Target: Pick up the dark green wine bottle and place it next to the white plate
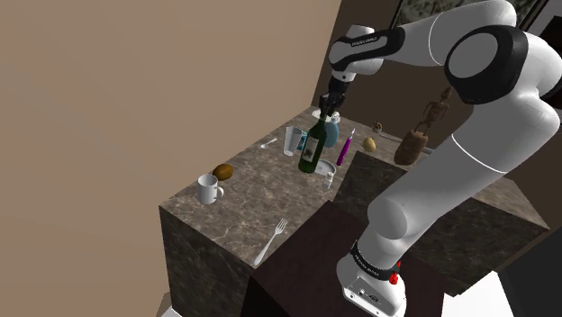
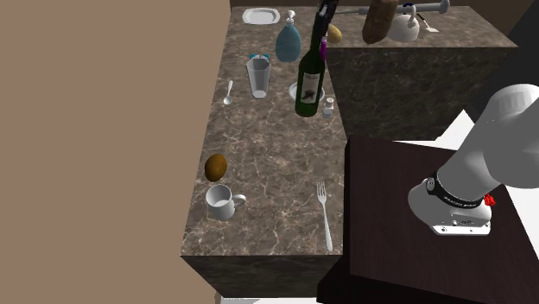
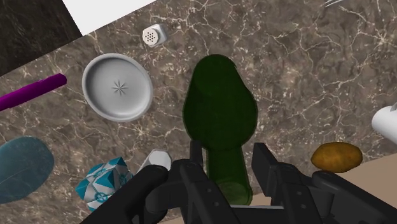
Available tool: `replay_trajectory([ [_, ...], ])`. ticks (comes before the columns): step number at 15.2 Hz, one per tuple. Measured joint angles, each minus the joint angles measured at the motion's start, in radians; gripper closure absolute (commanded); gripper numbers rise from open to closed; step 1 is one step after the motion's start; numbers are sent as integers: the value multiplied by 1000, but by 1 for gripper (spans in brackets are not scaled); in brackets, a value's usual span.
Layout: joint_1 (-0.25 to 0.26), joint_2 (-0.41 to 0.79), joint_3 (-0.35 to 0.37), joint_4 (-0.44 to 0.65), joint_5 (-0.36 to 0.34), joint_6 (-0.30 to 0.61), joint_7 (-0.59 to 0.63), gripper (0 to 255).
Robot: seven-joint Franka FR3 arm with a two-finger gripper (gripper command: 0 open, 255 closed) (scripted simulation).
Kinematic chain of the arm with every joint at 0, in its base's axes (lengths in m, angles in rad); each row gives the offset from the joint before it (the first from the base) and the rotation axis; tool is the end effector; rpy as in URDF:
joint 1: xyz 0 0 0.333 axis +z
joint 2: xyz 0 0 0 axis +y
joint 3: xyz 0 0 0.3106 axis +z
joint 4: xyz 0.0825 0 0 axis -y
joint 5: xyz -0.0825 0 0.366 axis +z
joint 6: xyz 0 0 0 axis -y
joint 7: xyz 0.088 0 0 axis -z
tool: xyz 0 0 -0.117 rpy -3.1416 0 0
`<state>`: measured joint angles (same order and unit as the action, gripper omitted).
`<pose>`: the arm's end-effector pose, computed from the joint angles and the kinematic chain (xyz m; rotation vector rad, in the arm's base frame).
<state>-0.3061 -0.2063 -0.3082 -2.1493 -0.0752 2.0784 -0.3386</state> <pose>0.3962 -0.2931 0.4885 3.0516 -0.3696 0.1696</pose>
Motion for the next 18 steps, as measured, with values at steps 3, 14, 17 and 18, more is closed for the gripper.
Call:
replay_trajectory([
  [3,-1,5,-2,-35,0,40,0,255],
  [14,-1,62,-13,-132,14,191,-13,255],
  [17,-1,83,-17,-154,21,234,-19,255],
  [18,-1,89,-17,-162,22,247,-20,255],
])
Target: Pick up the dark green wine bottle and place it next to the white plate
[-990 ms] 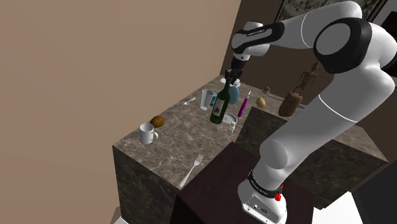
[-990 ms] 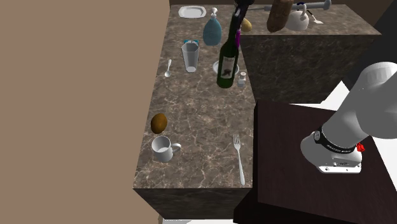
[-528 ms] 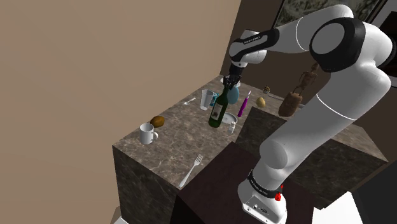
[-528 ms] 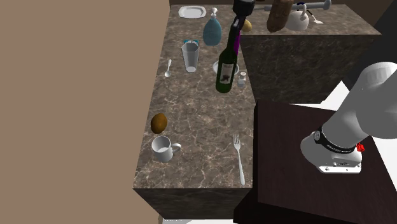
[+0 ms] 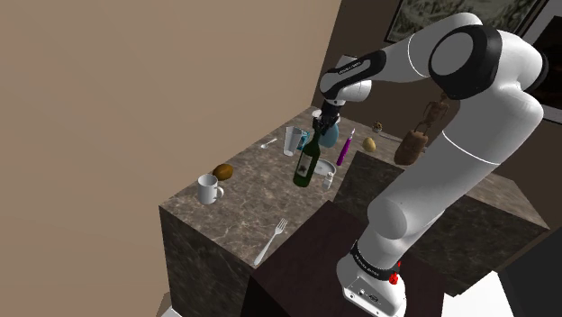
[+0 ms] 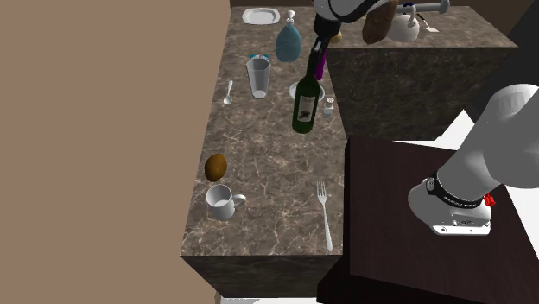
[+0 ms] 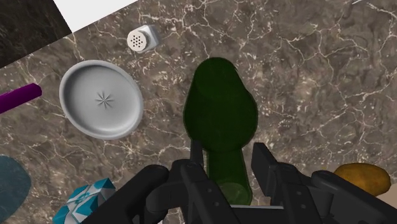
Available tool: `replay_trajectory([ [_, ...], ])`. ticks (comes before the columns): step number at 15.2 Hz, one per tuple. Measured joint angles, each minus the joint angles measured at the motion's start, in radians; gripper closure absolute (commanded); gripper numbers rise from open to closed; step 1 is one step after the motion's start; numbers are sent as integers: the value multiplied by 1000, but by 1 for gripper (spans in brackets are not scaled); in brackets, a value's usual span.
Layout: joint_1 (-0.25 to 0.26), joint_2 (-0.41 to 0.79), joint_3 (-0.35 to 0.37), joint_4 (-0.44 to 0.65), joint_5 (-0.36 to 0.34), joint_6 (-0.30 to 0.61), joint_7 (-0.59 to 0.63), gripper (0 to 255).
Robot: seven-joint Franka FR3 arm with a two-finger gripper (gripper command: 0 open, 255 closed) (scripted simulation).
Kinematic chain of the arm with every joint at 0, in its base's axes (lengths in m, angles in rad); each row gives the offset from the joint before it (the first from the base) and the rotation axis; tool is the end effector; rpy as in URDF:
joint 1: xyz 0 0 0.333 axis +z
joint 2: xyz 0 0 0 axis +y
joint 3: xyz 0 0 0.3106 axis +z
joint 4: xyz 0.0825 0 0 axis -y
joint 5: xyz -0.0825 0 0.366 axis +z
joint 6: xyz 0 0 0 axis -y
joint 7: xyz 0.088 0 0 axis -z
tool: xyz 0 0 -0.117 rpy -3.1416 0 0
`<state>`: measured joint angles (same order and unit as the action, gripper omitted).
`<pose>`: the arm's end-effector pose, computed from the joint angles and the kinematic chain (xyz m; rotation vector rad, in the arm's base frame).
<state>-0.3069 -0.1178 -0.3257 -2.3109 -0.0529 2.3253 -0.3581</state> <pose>0.3968 -0.2942 0.3974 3.0518 -0.3695 0.1692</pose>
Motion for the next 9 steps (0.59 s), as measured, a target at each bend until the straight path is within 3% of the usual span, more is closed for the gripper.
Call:
replay_trajectory([
  [9,1,22,-2,-21,8,43,-6,255],
])
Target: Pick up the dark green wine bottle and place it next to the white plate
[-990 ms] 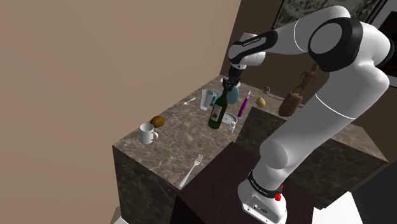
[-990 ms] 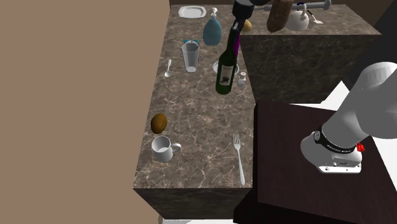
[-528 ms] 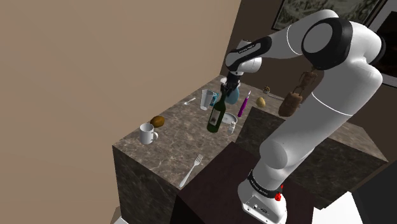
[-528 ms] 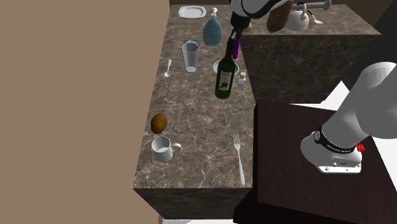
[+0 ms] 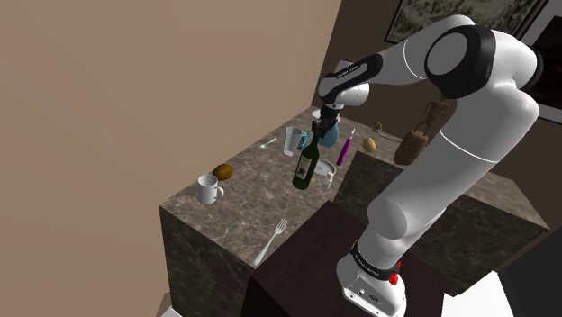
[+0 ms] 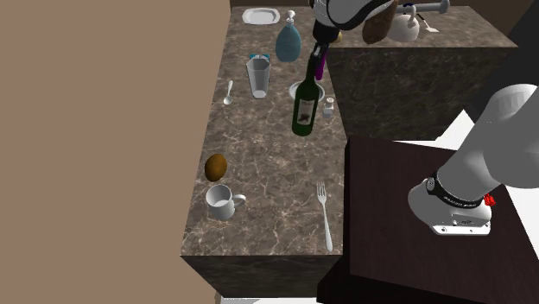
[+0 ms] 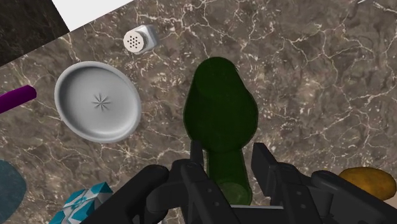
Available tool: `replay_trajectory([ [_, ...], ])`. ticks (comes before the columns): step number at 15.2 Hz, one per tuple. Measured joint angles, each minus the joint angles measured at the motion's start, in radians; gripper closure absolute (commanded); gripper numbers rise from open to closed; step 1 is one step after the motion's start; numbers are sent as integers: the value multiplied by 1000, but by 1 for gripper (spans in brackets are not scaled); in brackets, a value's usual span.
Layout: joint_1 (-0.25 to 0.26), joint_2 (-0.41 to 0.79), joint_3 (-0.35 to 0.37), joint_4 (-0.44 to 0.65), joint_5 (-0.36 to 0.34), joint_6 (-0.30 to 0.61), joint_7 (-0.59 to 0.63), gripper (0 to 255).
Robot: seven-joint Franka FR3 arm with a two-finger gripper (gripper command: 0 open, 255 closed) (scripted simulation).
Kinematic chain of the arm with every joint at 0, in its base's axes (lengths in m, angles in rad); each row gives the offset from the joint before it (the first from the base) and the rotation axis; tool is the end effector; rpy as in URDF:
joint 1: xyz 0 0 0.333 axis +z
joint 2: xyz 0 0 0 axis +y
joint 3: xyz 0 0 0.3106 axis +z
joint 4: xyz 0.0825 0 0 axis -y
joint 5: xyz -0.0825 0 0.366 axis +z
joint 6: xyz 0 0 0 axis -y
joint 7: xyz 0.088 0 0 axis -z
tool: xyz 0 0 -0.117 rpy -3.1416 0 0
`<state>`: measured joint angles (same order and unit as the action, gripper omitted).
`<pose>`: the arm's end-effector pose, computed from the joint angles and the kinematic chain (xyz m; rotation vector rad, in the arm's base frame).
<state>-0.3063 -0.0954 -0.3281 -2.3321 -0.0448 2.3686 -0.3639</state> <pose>0.3971 -0.2942 0.3819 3.0515 -0.3695 0.1701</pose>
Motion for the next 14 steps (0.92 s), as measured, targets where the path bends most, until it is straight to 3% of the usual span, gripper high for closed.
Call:
replay_trajectory([
  [1,0,0,0,0,0,0,0,0],
  [7,0,0,0,0,0,0,0,0],
  [11,-2,-72,8,32,-25,-100,18,0],
  [14,-2,-83,10,47,-28,-125,22,0],
])
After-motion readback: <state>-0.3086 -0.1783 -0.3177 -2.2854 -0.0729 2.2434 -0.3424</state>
